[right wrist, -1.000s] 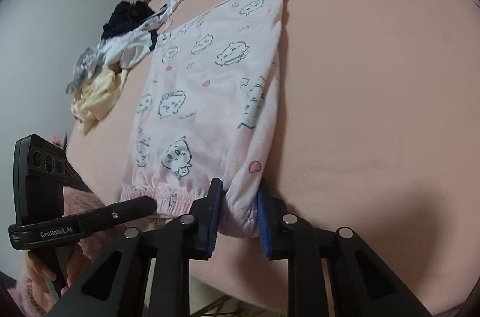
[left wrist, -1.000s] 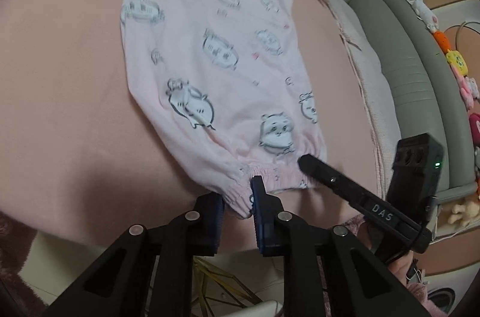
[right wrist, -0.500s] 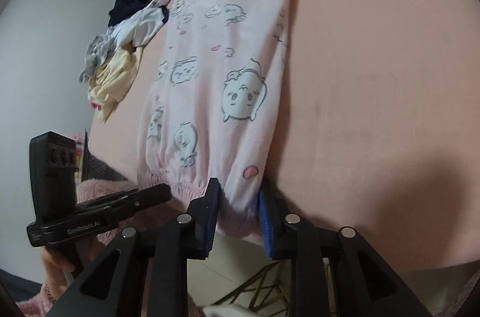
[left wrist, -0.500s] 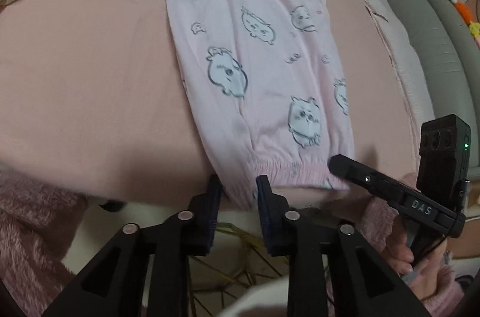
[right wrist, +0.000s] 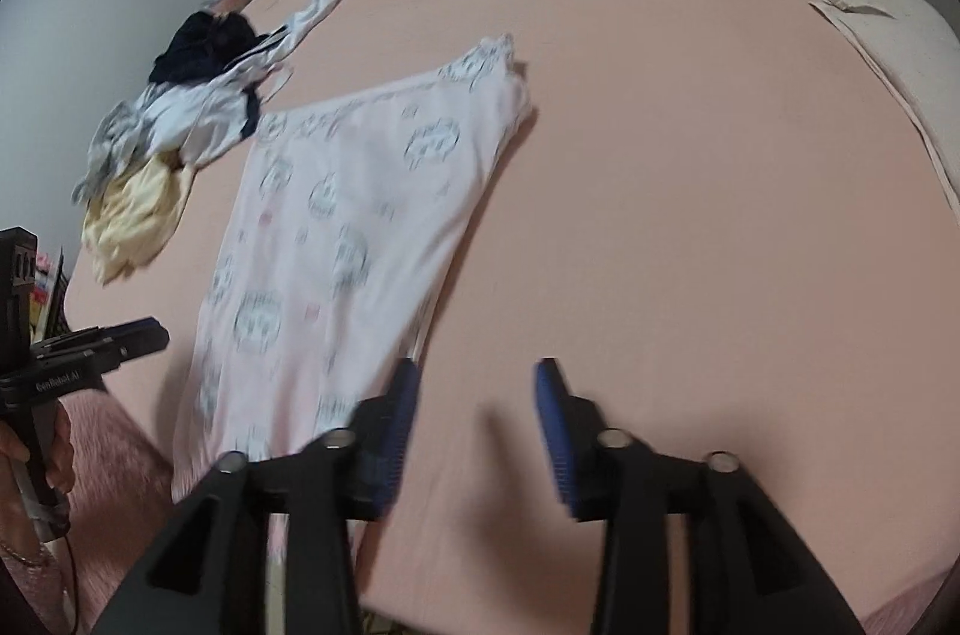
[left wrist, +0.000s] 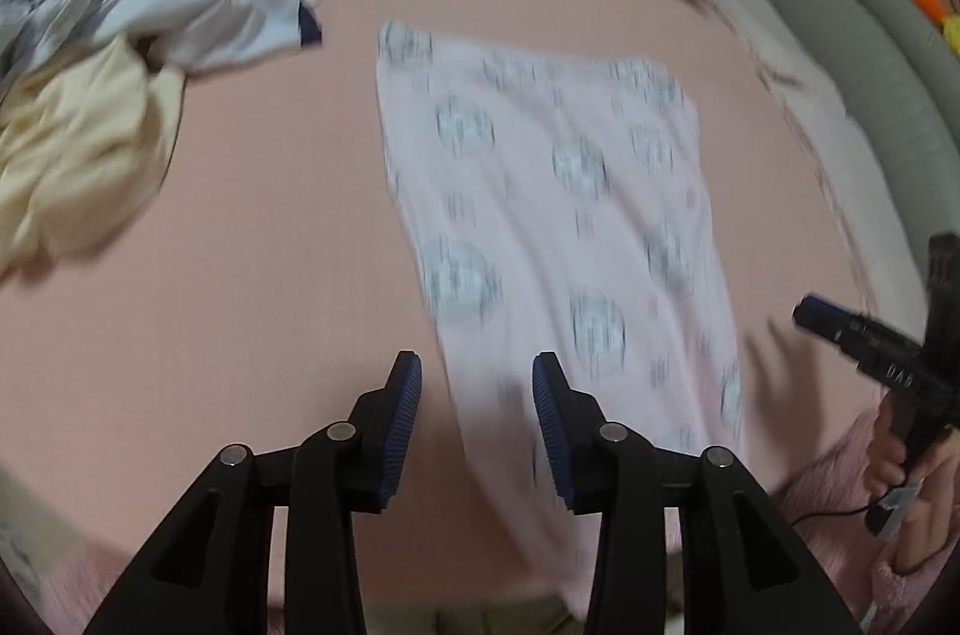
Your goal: Fold clothes
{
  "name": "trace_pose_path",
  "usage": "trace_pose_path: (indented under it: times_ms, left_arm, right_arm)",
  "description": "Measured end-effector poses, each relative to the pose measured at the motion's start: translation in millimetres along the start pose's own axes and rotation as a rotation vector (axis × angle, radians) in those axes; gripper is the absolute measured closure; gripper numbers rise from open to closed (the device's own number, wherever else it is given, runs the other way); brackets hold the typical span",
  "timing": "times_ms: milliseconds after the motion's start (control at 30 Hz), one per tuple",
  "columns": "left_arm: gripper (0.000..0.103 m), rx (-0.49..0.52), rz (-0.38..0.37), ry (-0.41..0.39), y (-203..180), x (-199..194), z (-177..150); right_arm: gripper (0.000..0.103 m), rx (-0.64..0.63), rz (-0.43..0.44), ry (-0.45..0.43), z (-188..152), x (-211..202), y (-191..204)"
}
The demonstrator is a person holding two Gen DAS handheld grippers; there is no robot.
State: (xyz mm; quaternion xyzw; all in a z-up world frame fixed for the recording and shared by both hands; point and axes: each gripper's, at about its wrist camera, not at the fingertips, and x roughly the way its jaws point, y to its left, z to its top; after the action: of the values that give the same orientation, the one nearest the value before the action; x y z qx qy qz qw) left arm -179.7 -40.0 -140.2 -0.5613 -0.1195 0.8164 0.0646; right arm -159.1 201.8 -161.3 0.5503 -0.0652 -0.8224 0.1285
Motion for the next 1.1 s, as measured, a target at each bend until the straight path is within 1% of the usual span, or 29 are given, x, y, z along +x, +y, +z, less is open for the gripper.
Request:
trace_pose_path:
  times_ms: [33, 67, 133, 200, 267, 367, 500, 600, 633, 667, 733, 767, 800, 833, 867, 900, 1000, 1033, 1100]
  left_arm:
    - [0.062, -0.006, -0.003, -0.010, 2.6, 3.4, 12.8]
    - [0.062, -0.016, -0.001, -0.020, 5.3, 7.3, 25.5]
    - [0.062, -0.048, -0.021, -0.032, 21.8, 14.7, 49.3]
    - [0.062, -0.077, -0.040, -0.045, 36.3, 25.9, 69.5]
    - [0.062, -0.087, -0.031, -0.046, 45.3, 41.2, 86.5]
    - [0.062, -0.097, -0.038, -0.033, 58.3, 66.9, 109.0]
    - [0.062, -0.087, -0.063, -0.033, 66.8, 90.8, 125.8]
    - [0.060, -0.090, -0.106, -0.071, 72.8, 96.8, 131.3]
    - [0.059, -0.088, -0.119, -0.082, 74.0, 98.6, 132.8]
    - [0.058, -0.083, -0.127, -0.091, 74.0, 100.0, 133.8]
    - [0.058, -0.043, -0.122, -0.097, 69.5, 102.0, 135.7]
    - [0.067, -0.011, -0.114, -0.096, 65.5, 102.6, 136.6]
    - [0.083, 0.018, -0.113, -0.095, 61.5, 101.8, 137.2]
    - [0.093, 0.018, -0.133, -0.101, 60.1, 99.1, 137.5]
    - [0.093, 0.017, -0.154, -0.107, 58.7, 96.3, 137.7]
    - [0.093, 0.019, -0.172, -0.118, 57.1, 92.0, 137.8]
    - [0.093, 0.046, -0.214, -0.196, 50.8, 68.3, 139.0]
    - [0.093, 0.062, -0.221, -0.206, 47.5, 65.1, 140.8]
    - [0.093, 0.093, -0.216, -0.193, 40.4, 72.0, 147.3]
  right_arm:
    - [0.055, 0.007, -0.007, 0.005, 10.5, 3.6, -2.7]
    - [0.054, 0.016, -0.016, 0.009, 21.8, 8.0, -6.0]
    - [0.053, 0.047, -0.018, 0.001, 43.6, 16.1, -13.7]
    - [0.051, 0.086, 0.008, -0.011, 62.9, 24.5, -21.9]
    - [0.045, 0.128, 0.038, -0.017, 83.4, 37.2, -30.7]
    - [0.044, 0.155, 0.047, -0.023, 114.1, 61.2, -39.7]
    - [0.044, 0.134, 0.014, -0.016, 152.4, 98.8, -43.1]
    - [0.044, 0.111, 0.029, 0.019, 173.7, 128.4, -40.0]
    - [0.043, 0.099, 0.034, 0.035, 179.4, 138.3, -37.9]
    - [0.038, 0.079, 0.033, 0.042, 185.1, 147.1, -35.2]
    - [0.032, 0.011, 0.034, 0.021, 192.9, 153.9, -23.8]
    - [0.040, -0.025, 0.033, 0.011, 195.5, 156.1, -17.3]
    - [0.054, -0.060, 0.033, 0.001, 198.0, 158.2, -10.7]
    - [0.092, -0.090, 0.036, -0.008, 200.3, 159.8, -4.8]
    - [0.094, -0.088, 0.054, -0.014, 201.4, 157.5, -3.3]
    - [0.094, -0.084, 0.073, -0.023, 202.3, 154.5, -2.2]
    - [0.095, -0.030, 0.132, -0.123, 200.9, 121.4, -11.4]
    - [0.095, -0.013, 0.145, -0.161, 200.1, 108.6, -15.7]
    - [0.095, 0.013, 0.151, -0.217, 198.6, 89.5, -28.5]
